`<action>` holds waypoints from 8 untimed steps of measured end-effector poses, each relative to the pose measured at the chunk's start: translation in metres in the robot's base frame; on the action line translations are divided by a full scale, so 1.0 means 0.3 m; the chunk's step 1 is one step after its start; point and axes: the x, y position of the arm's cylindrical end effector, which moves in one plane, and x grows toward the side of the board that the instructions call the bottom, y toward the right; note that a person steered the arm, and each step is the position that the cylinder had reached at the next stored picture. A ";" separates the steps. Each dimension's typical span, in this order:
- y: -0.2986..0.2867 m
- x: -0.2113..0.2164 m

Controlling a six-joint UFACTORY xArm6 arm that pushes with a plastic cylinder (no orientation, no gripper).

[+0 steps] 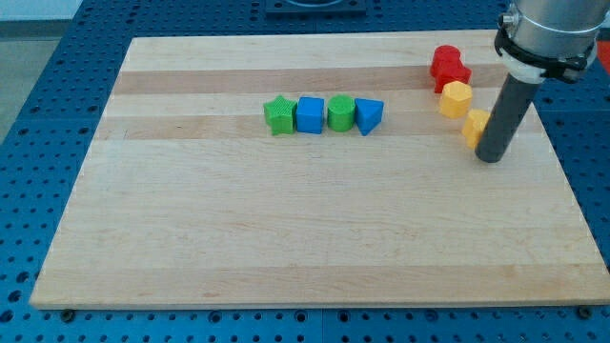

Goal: Move the yellow heart below the yellow hexagon

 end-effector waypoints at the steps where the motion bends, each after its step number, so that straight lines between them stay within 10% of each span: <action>1: 0.000 -0.030; 8: 0.059 -0.027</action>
